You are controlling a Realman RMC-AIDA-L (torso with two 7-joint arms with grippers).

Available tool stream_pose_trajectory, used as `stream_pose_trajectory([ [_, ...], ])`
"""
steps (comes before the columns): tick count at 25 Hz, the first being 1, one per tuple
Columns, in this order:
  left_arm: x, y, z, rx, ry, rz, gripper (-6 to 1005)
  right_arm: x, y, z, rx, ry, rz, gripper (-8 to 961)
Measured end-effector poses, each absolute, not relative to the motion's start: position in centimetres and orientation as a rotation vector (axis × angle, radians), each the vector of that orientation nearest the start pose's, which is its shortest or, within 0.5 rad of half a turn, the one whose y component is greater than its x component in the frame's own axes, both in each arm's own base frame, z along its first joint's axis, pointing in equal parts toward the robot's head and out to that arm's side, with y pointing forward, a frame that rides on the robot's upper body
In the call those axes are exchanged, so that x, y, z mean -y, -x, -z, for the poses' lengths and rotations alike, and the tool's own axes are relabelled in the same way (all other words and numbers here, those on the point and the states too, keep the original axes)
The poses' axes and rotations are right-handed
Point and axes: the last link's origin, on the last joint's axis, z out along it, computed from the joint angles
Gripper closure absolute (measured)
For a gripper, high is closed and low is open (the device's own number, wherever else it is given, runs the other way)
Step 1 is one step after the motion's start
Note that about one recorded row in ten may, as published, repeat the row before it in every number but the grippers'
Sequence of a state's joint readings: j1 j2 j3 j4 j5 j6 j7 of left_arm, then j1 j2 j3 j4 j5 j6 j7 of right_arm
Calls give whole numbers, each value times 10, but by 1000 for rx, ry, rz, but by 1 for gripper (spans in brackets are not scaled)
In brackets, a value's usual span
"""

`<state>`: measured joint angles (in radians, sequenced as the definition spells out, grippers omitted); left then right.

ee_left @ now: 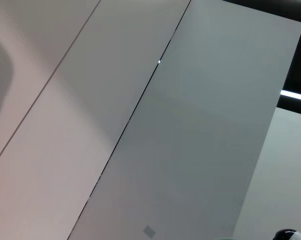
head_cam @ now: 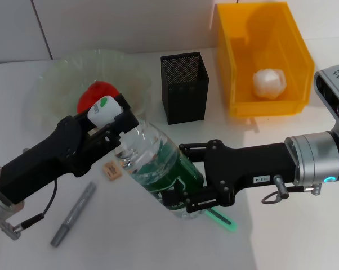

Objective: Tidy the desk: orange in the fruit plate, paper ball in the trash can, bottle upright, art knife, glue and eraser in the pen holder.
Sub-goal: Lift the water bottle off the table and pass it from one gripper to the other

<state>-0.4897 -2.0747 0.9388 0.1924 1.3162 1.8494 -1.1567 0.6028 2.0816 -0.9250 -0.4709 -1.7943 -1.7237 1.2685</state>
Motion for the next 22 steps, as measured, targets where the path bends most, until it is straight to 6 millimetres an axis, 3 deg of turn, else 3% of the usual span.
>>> stream_pose_trajectory([
  [5, -273, 230, 21, 695, 2448, 1644, 525, -302, -210, 40, -452, 3006, -1031, 190],
  [22, -274, 227, 18, 671, 2460, 1657, 558, -297, -211, 44, -408, 3014, -1042, 160],
])
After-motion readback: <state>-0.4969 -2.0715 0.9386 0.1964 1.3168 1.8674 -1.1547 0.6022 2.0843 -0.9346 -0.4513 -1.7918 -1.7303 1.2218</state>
